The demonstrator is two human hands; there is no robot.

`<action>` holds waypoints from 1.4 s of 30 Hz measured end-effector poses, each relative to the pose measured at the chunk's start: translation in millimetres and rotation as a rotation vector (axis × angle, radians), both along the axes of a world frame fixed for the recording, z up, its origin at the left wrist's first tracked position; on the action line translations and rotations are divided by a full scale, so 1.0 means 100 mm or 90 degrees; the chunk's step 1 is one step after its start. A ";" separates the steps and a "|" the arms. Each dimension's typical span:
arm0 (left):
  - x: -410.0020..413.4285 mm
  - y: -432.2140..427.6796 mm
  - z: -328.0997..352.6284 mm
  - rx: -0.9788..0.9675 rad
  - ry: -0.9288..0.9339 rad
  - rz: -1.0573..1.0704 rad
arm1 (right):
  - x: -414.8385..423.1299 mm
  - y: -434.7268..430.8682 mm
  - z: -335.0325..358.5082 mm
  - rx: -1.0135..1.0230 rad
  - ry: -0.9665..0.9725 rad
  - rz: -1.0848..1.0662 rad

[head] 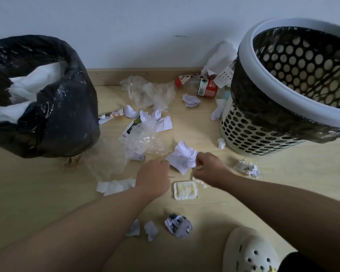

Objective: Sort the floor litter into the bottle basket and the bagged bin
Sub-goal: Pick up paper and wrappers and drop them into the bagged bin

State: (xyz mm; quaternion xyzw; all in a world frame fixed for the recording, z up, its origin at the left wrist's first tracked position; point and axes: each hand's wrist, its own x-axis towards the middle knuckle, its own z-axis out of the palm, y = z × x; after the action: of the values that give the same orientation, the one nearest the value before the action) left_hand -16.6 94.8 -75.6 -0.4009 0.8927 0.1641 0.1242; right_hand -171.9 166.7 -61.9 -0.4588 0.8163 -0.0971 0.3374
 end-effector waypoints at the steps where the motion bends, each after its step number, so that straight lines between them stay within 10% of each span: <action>1: -0.02 0.04 0.01 -0.051 -0.008 -0.036 | -0.07 0.01 0.03 0.006 0.029 -0.011; 15: -0.12 0.45 -0.14 -0.072 0.015 -0.314 | 0.25 0.36 -0.22 0.169 0.158 0.113; 24: -0.09 0.12 -0.20 0.239 -0.011 -0.097 | 0.02 0.13 -0.15 0.176 0.021 0.091; 42: -0.01 -0.86 1.49 0.335 0.365 0.322 | 0.13 -0.86 1.15 -0.172 -0.406 -0.290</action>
State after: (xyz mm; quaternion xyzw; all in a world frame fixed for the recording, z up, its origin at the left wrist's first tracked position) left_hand -18.0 8.7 73.3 -0.4992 0.6933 0.5144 -0.0742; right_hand -158.4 80.4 53.1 -0.2535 0.7311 -0.4131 0.4802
